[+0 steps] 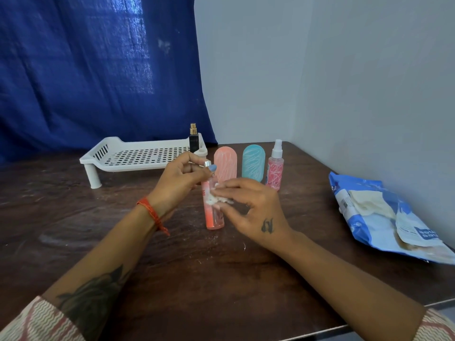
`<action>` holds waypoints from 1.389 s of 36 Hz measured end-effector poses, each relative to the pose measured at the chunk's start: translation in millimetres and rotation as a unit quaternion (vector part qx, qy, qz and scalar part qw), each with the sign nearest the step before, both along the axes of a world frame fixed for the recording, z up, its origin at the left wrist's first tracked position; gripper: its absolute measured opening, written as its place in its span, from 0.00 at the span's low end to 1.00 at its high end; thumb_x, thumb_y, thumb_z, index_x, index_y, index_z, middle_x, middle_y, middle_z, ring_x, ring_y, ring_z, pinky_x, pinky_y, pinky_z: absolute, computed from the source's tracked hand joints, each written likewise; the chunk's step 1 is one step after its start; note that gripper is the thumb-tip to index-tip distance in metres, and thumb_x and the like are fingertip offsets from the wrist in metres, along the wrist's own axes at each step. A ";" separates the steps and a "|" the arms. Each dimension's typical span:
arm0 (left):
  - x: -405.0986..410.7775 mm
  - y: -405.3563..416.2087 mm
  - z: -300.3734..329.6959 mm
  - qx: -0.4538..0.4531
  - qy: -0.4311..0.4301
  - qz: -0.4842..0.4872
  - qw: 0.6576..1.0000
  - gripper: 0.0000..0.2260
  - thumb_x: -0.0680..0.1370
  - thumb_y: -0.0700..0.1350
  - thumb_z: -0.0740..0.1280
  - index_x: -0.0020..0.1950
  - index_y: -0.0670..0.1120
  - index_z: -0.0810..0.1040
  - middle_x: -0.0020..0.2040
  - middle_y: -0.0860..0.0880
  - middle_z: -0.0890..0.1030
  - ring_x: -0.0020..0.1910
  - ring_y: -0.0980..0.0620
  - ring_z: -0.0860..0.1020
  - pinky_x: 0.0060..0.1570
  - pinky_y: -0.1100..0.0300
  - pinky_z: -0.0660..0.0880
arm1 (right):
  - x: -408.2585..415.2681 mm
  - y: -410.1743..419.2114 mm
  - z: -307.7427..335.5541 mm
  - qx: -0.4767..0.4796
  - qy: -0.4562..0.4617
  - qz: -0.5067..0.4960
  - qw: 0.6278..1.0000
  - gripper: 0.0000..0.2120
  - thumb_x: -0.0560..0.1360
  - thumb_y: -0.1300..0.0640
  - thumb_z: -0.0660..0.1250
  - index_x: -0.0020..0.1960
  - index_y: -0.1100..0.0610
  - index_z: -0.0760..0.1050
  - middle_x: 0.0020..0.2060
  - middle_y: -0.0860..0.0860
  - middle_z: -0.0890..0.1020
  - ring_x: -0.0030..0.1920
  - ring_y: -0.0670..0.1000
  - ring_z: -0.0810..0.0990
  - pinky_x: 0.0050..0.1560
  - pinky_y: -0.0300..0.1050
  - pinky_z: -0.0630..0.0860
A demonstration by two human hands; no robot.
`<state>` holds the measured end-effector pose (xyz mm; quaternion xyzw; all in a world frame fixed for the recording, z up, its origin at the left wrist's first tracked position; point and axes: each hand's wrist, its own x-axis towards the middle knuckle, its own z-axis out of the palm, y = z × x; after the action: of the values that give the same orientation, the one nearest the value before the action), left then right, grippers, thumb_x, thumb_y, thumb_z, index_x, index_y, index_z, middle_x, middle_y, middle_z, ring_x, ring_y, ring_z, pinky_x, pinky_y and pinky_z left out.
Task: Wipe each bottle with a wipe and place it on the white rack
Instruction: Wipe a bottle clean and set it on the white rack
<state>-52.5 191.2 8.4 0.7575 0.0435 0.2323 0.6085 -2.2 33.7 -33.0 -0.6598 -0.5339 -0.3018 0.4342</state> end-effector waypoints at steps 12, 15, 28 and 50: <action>2.3 -0.8 -1.1 0.001 -0.006 0.013 1.000 0.05 0.75 0.39 0.69 0.44 0.46 0.74 0.41 0.47 0.81 0.42 0.53 0.79 0.43 0.58 0.73 | -5.0 -6.9 1.5 -0.165 0.001 0.058 0.985 0.08 0.63 0.66 0.74 0.38 0.55 0.84 0.37 0.48 0.82 0.39 0.43 0.77 0.42 0.30 0.71; 2.2 -0.4 -1.4 0.006 -0.004 0.016 1.000 0.05 0.75 0.38 0.69 0.44 0.46 0.74 0.40 0.46 0.81 0.42 0.52 0.79 0.44 0.57 0.74 | -4.1 -10.5 3.8 -0.200 0.007 0.059 0.978 0.06 0.63 0.65 0.72 0.36 0.55 0.84 0.35 0.48 0.82 0.38 0.44 0.78 0.38 0.34 0.74; 0.5 -2.4 -0.7 0.007 -0.024 0.000 1.000 0.05 0.73 0.39 0.69 0.44 0.46 0.74 0.42 0.42 0.81 0.40 0.52 0.79 0.42 0.60 0.75 | 3.1 0.5 2.9 -0.008 0.062 0.006 0.998 0.12 0.70 0.59 0.73 0.53 0.59 0.81 0.45 0.51 0.83 0.45 0.44 0.79 0.43 0.38 0.79; -2.6 -4.6 1.4 0.003 -0.015 0.005 1.000 0.05 0.74 0.38 0.69 0.44 0.46 0.74 0.42 0.42 0.81 0.40 0.52 0.79 0.42 0.60 0.72 | 7.2 -6.0 7.7 -0.003 0.063 -0.014 0.998 0.05 0.68 0.61 0.72 0.44 0.57 0.83 0.38 0.49 0.83 0.39 0.42 0.79 0.38 0.31 0.75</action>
<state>-55.1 186.6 9.9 0.7555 0.0372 0.2467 0.6058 5.1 27.6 -25.3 -0.6865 -0.4967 -0.2642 0.4606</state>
